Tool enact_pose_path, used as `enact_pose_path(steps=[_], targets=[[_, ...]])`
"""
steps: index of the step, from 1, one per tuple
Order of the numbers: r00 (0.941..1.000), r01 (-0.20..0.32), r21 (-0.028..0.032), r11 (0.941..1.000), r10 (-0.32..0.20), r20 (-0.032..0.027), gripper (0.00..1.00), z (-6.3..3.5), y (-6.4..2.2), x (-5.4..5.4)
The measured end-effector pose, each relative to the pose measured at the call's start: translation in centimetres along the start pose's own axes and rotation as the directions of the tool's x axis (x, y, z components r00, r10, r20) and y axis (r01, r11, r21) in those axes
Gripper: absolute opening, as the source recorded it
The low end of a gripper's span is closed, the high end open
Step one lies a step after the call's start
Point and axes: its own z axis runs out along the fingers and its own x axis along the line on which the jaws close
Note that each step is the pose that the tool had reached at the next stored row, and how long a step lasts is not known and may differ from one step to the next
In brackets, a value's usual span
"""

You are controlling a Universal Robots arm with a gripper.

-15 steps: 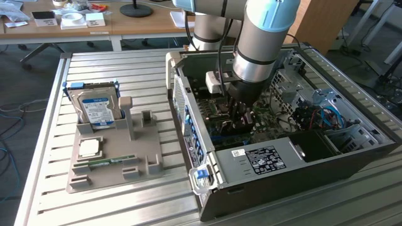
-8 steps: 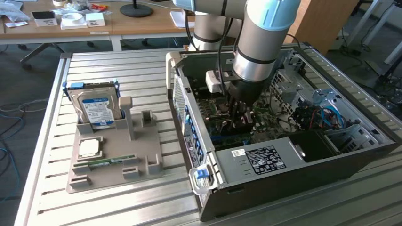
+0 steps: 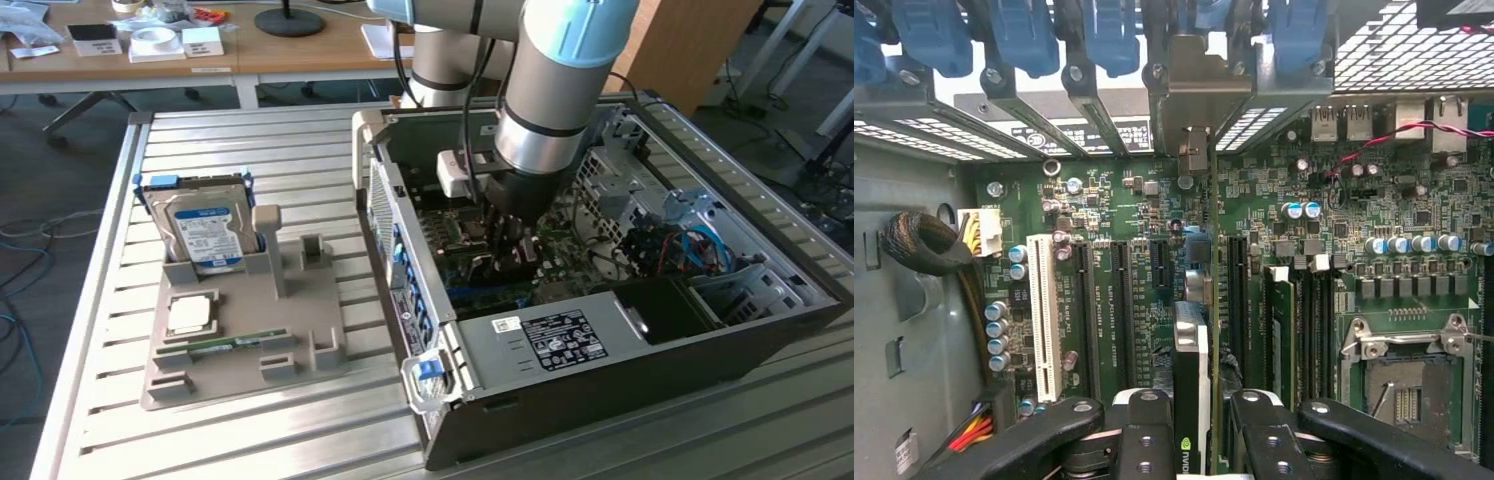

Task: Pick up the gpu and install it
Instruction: 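Insert the gpu into the slot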

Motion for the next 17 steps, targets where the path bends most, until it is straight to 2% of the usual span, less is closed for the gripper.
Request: enact_pose_path(steps=[17], targets=[[1.0, 0.001, 0.0001, 1.0, -0.001, 0.001, 0.27, 0.16, 0.01, 0.0]])
